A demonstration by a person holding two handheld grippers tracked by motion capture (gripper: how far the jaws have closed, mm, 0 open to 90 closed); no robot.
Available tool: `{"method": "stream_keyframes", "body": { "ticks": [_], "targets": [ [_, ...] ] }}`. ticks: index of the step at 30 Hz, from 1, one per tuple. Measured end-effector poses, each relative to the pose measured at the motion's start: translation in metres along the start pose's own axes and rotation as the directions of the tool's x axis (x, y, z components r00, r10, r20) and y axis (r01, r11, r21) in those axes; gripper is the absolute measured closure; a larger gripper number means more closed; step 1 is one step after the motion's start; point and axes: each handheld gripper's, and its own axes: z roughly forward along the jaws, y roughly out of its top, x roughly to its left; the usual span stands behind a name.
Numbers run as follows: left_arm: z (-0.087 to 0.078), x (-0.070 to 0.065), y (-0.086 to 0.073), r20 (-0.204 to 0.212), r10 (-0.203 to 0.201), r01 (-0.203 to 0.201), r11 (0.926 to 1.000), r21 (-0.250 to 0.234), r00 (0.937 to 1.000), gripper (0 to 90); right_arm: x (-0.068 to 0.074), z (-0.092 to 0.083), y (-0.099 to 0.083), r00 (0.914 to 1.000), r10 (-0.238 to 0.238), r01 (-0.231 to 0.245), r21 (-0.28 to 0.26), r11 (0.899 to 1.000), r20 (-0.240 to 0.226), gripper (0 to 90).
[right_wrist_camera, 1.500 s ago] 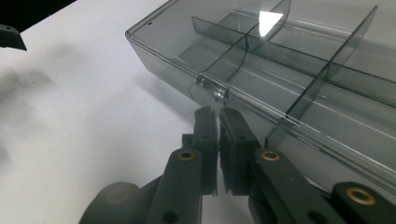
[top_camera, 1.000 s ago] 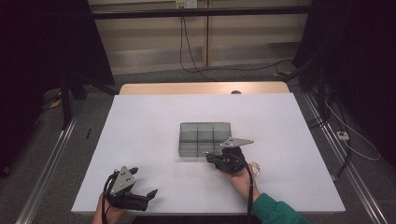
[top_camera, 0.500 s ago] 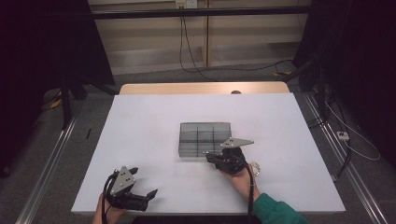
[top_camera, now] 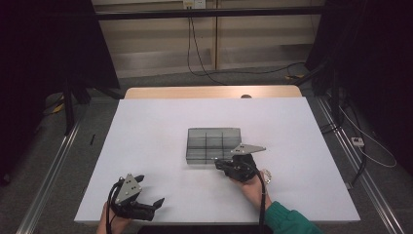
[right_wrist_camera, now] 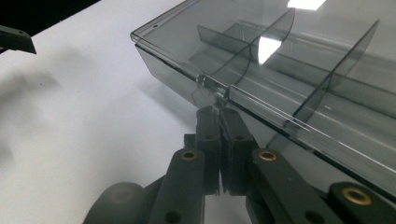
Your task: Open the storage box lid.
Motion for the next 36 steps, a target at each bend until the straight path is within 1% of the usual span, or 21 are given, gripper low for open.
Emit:
{"method": "stream_keyframes", "body": {
  "ticks": [11,12,15,16,20,21,23,24,26,27,28,29,30,31,32,33,34,35,36],
  "targets": [
    [0.0,0.0,0.0,0.003,-0.004,0.004,1.0,-0.004,1.0,0.6,0.001,-0.001,0.0,1.0,-0.005,0.005,-0.009,1.0,0.002,87.2],
    [0.0,-0.001,0.0,0.002,-0.01,0.01,0.9999,-0.009,0.9999,0.6,0.002,-0.001,0.001,1.0,-0.005,0.006,-0.018,1.0,0.006,87.0],
    [-0.001,0.001,0.0,-0.001,0.001,-0.001,1.0,-0.005,1.0,0.6,0.001,-0.003,0.002,1.0,-0.002,0.003,-0.027,1.0,0.009,86.6],
    [-0.001,0.001,0.0,-0.003,0.0,0.0,1.0,-0.005,1.0,0.6,0.001,-0.004,0.003,0.9999,-0.001,0.002,-0.035,0.999,0.014,86.2],
    [0.0,-0.001,0.0,-0.004,-0.008,0.008,1.0,-0.002,1.0,0.6,0.001,-0.004,0.003,0.9999,-0.007,0.008,-0.038,0.999,0.014,86.1],
    [-0.001,-0.001,0.001,-0.004,0.002,-0.002,1.0,0.001,1.0,0.6,0.001,-0.005,0.003,0.9999,-0.004,0.004,-0.039,0.999,0.014,86.1],
    [0.0,-0.001,0.001,-0.003,0.003,-0.003,1.0,-0.004,1.0,0.5,0.001,-0.005,0.003,0.9999,-0.008,0.009,-0.038,0.999,0.014,86.1],
    [0.0,-0.002,0.002,-0.004,-0.005,0.005,1.0,-0.006,1.0,0.5,0.001,-0.005,0.004,0.9999,-0.009,0.009,-0.038,0.999,0.014,86.1],
    [0.001,-0.003,0.003,-0.004,-0.009,0.009,0.9999,-0.008,0.9999,0.3,0.001,-0.006,0.005,0.9999,-0.008,0.008,-0.043,0.999,0.014,86.1],
    [0.001,-0.002,0.004,-0.006,-0.002,0.002,1.0,-0.001,1.0,0.3,0.001,-0.006,0.005,0.9999,-0.008,0.008,-0.043,0.999,0.014,86.1],
    [0.002,-0.003,0.004,-0.006,-0.012,0.012,0.9999,-0.007,0.9999,0.1,0.001,-0.007,0.006,0.9999,-0.009,0.01,-0.047,0.999,0.013,86.1],
    [0.002,-0.002,0.005,-0.007,-0.006,0.006,1.0,-0.002,1.0,0.1,0.001,-0.007,0.006,0.9999,-0.009,0.01,-0.047,0.999,0.013,86.1],
    [0.003,-0.002,0.006,-0.01,-0.019,0.018,0.9998,-0.012,0.9998,0.1,0.002,-0.007,0.006,0.9998,-0.012,0.013,-0.045,0.999,0.014,86.1],
    [0.003,-0.001,0.008,-0.01,-0.014,0.014,0.9999,-0.004,0.9999,0.1,0.001,-0.007,0.007,0.9998,-0.014,0.015,-0.045,0.999,0.013,86.2],
    [0.004,-0.001,0.009,-0.014,-0.018,0.017,0.9998,-0.013,0.9998,0.0,0.001,-0.007,0.008,0.9998,-0.017,0.017,-0.044,0.999,0.012,86.2],
    [0.005,-0.002,0.011,-0.012,-0.035,0.035,0.9991,-0.025,0.9993,0.0,0.002,-0.008,0.009,0.9998,-0.015,0.015,-0.046,0.999,0.012,86.1],
    [0.005,0.0,0.013,-0.016,-0.023,0.023,0.9995,-0.021,0.9996,0.0,0.002,-0.008,0.009,0.9998,-0.015,0.015,-0.046,0.999,0.012,86.1],
    [0.007,-0.001,0.014,-0.017,-0.031,0.031,0.9993,-0.02,0.9994,0.0,0.002,-0.008,0.009,0.9997,-0.019,0.019,-0.048,0.999,0.013,86.1],
    [0.01,0.0,0.018,-0.02,-0.027,0.026,0.9995,-0.015,0.9994,0.0,0.002,-0.008,0.009,0.9997,-0.02,0.021,-0.049,0.999,0.013,86.2]
  ]
}}
